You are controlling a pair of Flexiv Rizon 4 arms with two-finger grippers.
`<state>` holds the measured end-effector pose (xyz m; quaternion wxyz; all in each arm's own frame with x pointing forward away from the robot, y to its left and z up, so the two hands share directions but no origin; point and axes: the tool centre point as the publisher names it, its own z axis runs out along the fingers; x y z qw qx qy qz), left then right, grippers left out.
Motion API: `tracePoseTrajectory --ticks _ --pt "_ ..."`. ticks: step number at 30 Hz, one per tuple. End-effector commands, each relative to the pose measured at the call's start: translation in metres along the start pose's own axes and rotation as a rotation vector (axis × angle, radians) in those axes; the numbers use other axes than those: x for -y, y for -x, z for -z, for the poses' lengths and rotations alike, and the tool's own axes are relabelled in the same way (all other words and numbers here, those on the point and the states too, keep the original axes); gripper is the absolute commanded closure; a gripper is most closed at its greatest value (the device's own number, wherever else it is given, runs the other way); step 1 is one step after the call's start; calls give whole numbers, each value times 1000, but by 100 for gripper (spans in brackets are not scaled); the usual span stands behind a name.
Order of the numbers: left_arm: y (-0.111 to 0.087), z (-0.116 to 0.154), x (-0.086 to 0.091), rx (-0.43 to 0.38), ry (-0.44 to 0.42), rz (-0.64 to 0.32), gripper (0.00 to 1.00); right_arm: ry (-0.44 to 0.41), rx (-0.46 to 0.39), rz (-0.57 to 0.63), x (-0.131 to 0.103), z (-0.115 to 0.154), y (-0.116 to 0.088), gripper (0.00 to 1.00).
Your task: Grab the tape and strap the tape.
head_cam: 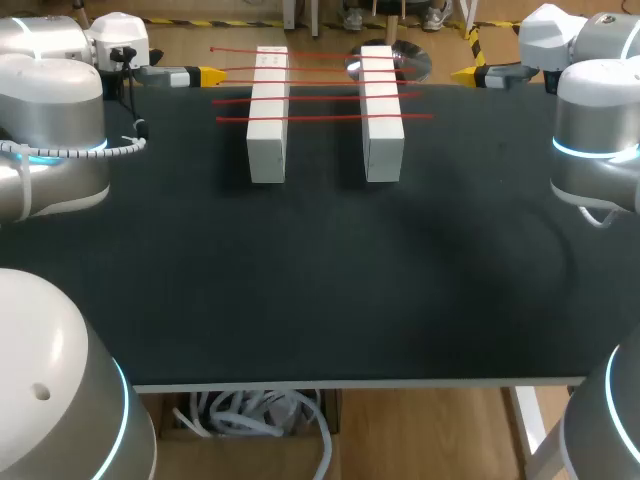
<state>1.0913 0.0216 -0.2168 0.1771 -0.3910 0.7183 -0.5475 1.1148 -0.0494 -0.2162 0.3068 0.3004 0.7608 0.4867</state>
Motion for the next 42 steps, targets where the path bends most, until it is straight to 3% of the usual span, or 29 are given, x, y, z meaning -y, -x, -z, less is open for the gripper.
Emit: tracePoseTrajectory --ticks 1,28,30,36,42 --pt "0 -1 -1 2 -3 -1 0 2 -1 0 0 0 0 0" --pt "0 -1 -1 2 -3 -1 0 2 -1 0 0 0 0 0" --pt "-10 -10 -1 1 -8 -70 0 2 -1 0 0 0 0 0" --pt "-40 -37 -3 -147 -48 -154 0 2 -1 0 0 0 0 0" --pt "-57 -58 -5 -209 -54 -184 0 2 -1 0 0 0 0 0"
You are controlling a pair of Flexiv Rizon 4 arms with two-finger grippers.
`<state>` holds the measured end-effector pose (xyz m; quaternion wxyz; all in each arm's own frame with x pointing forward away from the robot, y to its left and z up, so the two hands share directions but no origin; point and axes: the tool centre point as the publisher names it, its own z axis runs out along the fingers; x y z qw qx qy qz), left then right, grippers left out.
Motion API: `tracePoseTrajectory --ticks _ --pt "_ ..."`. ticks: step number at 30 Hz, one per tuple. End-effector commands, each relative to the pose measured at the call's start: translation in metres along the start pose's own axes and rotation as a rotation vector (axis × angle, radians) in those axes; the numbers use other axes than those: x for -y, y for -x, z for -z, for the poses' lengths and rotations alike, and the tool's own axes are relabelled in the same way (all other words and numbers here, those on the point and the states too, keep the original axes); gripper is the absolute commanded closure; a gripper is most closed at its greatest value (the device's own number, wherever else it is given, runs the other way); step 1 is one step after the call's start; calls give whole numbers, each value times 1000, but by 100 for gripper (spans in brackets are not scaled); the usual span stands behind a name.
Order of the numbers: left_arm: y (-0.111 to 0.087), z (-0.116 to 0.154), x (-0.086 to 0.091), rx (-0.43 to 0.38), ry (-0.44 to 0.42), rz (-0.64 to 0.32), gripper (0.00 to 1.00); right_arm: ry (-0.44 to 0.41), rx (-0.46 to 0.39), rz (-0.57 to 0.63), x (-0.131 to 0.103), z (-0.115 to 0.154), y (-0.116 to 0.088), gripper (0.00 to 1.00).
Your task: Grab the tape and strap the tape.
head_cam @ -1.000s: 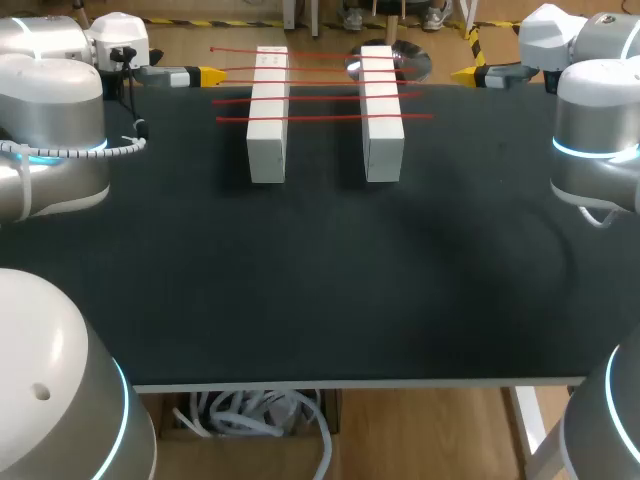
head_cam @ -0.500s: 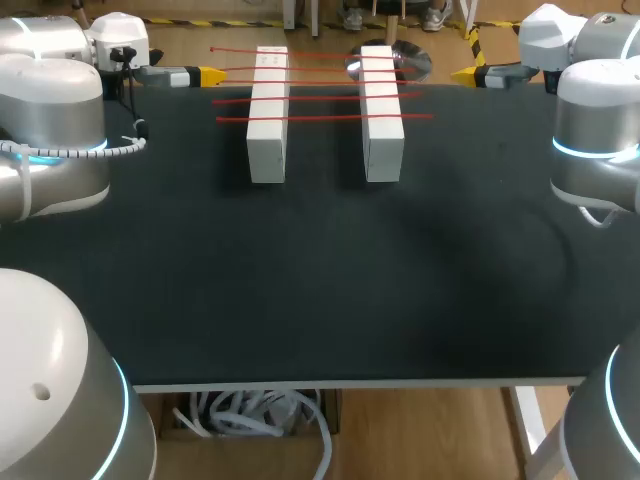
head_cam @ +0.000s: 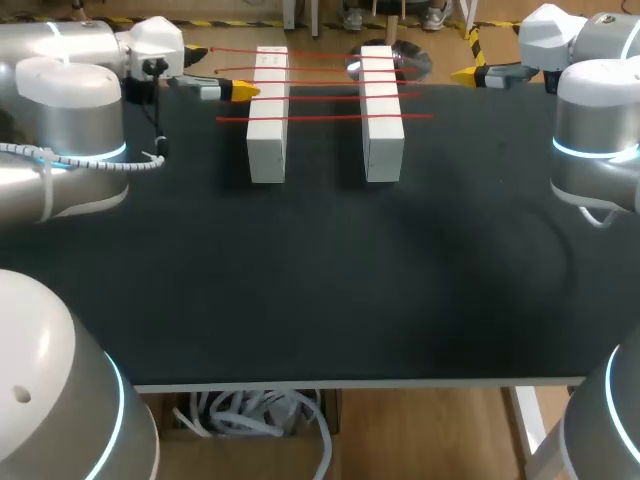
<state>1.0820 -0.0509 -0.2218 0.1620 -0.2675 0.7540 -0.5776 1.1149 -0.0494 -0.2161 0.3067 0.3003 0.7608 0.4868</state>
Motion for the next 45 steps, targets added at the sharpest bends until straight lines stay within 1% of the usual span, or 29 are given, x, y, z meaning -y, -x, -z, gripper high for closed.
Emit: tracePoseTrajectory --ticks 1,4,5,6,7,8,10,11,12,13,14,16,17,18,20,24,25,26,28,30,34,35,38,40,42,43,45 --pt "5 -17 -6 -36 -17 -11 0 2 -1 0 1 0 0 0" --pt "7 -20 -9 -28 -6 -40 0 2 -1 0 1 0 0 0" --pt "8 -20 -10 -29 -7 -48 9 2 -1 0 1 0 0 0" --pt "11 -19 -10 -25 -9 -52 7 2 -1 0 1 0 0 0" --pt "13 -18 -10 -48 -12 -50 29 2 -1 0 1 0 0 0" --pt "15 -16 -9 -55 -17 -52 100 2 -1 0 1 0 0 0" --pt "19 -12 -7 -54 -23 -63 100 2 -1 0 1 0 0 0" --pt "20 -10 -7 -67 -27 -73 86 2 -1 0 1 0 0 0" --pt "22 -7 -7 -71 -27 -83 100 2 -1 0 1 0 0 0" --pt "23 -5 -7 -69 -29 -88 100 2 -1 0 1 0 0 0" --pt "24 -2 -7 -88 -32 -87 98 2 -1 0 1 0 0 0" --pt "25 3 -8 -99 -33 -101 73 2 -1 0 1 0 0 0" --pt "25 5 -9 -109 -34 -107 87 2 -1 0 1 0 0 0" --pt "26 7 -9 -116 -34 -108 92 2 -1 0 1 0 0 0" --pt "27 10 -10 -140 -38 -111 75 2 -1 0 1 0 0 0" --pt "33 13 -13 -149 -36 -112 71 2 -1 0 1 0 0 0" --pt "34 14 -13 -150 -36 -114 64 2 -1 0 1 0 0 0" --pt "36 14 -13 -160 -36 -109 60 2 -1 0 1 0 0 0" --pt "39 16 -15 -163 -35 -111 69 2 -1 0 1 0 0 0" --pt "42 17 -16 -167 -33 -110 66 2 -1 0 1 0 0 0" --pt "44 20 -20 -187 -29 -120 67 2 -1 0 1 0 0 0" --pt "43 21 -21 -198 -27 -125 69 2 -1 0 1 0 0 0" --pt "42 23 -25 -216 -25 -128 63 2 -1 0 1 0 0 0" --pt "41 25 -27 -226 -24 -132 64 2 -1 0 1 0 0 0" --pt "41 26 -30 -233 -23 -135 59 2 -1 0 1 0 0 0" --pt "41 26 -32 -241 -20 -141 58 2 -1 0 1 0 0 0" --pt "41 26 -35 -245 -18 -140 60 2 -1 0 1 0 0 0"
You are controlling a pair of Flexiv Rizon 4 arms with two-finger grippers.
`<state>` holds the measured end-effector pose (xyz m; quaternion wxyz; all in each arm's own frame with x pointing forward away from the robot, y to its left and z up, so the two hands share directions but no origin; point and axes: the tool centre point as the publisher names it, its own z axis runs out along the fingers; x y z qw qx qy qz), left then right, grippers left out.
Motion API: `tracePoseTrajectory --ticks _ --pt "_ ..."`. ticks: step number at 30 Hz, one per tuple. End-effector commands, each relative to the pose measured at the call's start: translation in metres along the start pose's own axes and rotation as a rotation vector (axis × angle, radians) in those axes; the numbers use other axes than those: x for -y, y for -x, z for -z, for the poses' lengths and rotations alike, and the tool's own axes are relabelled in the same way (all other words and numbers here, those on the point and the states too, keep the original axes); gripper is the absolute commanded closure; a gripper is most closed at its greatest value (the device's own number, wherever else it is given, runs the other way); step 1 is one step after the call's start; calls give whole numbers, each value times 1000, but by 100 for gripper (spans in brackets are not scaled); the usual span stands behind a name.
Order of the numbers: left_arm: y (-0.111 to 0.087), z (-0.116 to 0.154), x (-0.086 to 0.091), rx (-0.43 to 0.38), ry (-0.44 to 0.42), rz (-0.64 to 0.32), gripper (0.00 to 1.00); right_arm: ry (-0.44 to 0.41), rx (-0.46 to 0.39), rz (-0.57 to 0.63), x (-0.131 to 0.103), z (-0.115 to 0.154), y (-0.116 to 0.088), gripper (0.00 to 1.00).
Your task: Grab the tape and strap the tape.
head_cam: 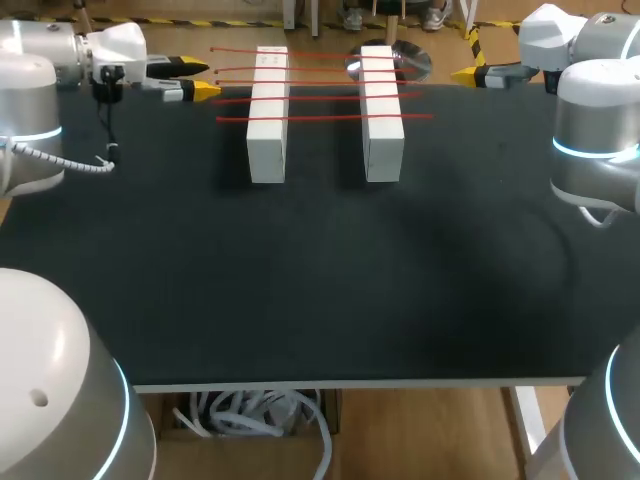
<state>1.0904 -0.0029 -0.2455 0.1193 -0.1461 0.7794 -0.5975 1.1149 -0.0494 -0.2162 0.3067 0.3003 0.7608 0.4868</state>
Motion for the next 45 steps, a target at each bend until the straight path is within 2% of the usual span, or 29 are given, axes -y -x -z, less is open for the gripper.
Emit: tracePoseTrajectory --ticks 1,12,13,20,26,36,45 --pt "3 1 -7 -27 -2 -2 62 2 -1 0 0 0 0 0" --pt "0 -4 -34 -49 36 -23 64 2 -1 0 0 0 0 0" --pt "-1 -4 -36 -49 42 -30 67 2 -1 0 0 0 0 0" --pt "-8 -7 -51 -67 72 -46 63 2 -1 0 0 0 0 0" --pt "-11 -14 -59 -81 91 -63 65 2 -1 0 0 0 0 0" --pt "-13 -22 -68 -124 109 -99 63 2 -1 0 0 0 0 0" --pt "-10 -26 -78 -163 139 -94 62 2 -1 0 0 0 0 0"
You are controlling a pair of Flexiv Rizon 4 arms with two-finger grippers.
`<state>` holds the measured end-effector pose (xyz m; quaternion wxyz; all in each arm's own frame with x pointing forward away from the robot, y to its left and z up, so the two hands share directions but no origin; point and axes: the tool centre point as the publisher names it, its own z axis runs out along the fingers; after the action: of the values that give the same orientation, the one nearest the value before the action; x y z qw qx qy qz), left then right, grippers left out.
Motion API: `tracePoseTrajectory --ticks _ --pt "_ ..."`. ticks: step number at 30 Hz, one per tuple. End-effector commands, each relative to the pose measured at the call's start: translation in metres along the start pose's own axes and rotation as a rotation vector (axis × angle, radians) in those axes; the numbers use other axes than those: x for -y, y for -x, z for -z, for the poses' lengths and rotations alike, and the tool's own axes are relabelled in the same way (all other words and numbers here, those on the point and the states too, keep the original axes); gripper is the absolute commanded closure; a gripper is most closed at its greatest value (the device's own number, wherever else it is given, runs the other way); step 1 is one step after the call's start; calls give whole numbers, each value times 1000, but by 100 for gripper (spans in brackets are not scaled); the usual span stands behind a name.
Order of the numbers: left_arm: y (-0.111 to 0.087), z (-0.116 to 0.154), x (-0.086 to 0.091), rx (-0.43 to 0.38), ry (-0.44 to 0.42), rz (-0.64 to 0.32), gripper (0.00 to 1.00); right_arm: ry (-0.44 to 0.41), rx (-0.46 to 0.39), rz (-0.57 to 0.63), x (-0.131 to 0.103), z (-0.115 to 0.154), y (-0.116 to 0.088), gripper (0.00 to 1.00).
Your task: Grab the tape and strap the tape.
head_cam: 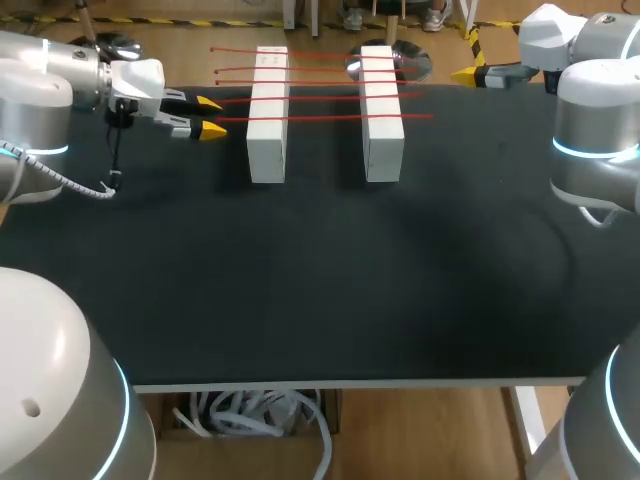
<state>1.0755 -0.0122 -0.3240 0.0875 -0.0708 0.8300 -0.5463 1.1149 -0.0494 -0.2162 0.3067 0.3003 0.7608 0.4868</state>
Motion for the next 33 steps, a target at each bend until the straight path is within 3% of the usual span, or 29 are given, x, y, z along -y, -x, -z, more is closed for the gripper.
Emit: tracePoseTrajectory --ticks 1,8,10,13,14,15,27,30,33 --pt "9 -3 -4 -26 6 11 62 2 -1 0 0 0 0 0" --pt "12 -1 -7 -30 14 19 64 2 -1 0 0 0 0 0" --pt "13 0 -6 -32 15 19 76 2 -1 0 0 0 0 0" --pt "14 1 -5 -32 14 21 75 2 -1 0 0 0 0 0" --pt "14 1 -4 -32 14 21 84 2 -1 0 0 0 0 0" --pt "14 1 -4 -30 13 21 86 2 -1 0 0 0 0 0" --pt "11 0 -3 -37 19 18 81 2 -1 0 0 0 0 0" --pt "11 0 -3 -38 22 16 76 2 -1 0 0 0 0 0" --pt "11 0 -3 -40 21 15 79 2 -1 0 0 0 0 0"
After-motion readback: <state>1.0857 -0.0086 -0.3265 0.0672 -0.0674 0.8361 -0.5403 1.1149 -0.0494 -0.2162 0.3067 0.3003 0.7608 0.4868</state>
